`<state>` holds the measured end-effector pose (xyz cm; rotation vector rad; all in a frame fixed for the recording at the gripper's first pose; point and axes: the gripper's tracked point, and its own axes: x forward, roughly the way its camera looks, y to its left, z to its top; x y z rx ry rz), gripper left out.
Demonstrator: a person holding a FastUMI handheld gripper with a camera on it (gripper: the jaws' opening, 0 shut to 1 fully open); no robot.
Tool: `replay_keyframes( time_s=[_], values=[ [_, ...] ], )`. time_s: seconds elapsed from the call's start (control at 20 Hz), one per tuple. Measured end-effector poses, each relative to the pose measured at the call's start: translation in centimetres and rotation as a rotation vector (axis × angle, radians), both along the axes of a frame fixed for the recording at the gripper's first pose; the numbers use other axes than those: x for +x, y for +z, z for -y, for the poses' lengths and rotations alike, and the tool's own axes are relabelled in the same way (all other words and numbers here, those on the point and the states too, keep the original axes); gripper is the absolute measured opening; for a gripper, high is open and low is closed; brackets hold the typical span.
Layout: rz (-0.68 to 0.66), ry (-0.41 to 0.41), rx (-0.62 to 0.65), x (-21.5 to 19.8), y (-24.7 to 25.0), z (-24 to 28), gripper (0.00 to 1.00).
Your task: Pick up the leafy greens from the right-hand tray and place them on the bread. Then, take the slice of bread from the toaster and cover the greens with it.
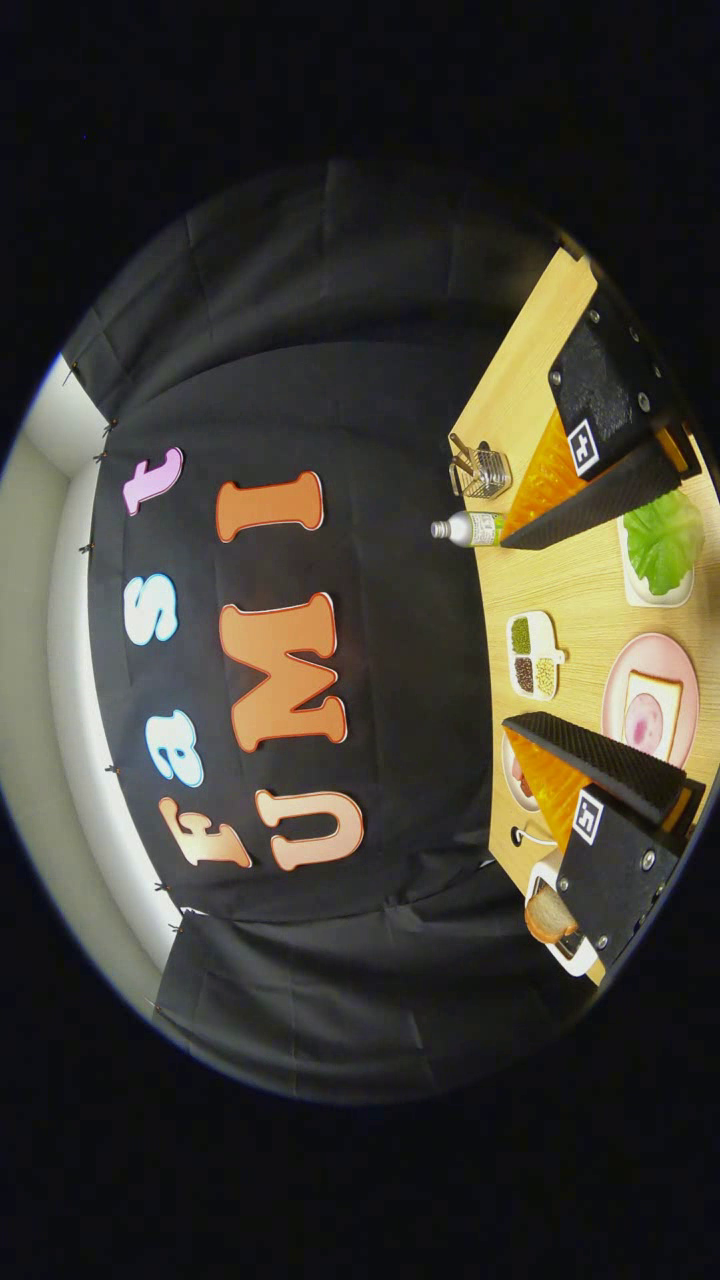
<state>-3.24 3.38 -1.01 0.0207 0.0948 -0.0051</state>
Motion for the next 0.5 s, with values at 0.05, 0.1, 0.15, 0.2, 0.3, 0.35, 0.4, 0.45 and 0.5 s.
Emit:
replay_keyframes(
  time_s=[0.05,0.1,0.15,0.2,0.3,0.35,0.4,0.45,0.5],
  values=[
    [-0.003,-0.001,-0.007,-0.1,-0.1,0.0,0.98],
    [-0.007,-0.002,-0.012,-0.1,-0.3,0.0,0.98],
    [-0.008,-0.004,-0.016,-0.2,-0.4,0.1,0.98],
    [-0.008,-0.01,-0.02,-0.3,-0.4,0.3,0.98],
    [-0.004,-0.02,-0.031,-0.3,-0.6,0.7,0.98],
    [-0.005,-0.025,-0.04,-0.3,-0.7,1.0,0.98],
    [-0.007,-0.028,-0.051,-0.3,-1.0,1.4,0.98],
    [-0.008,-0.033,-0.062,-0.3,-1.3,1.7,0.98],
    [-0.011,-0.036,-0.07,-0.3,-1.6,1.9,0.98]
  ],
)
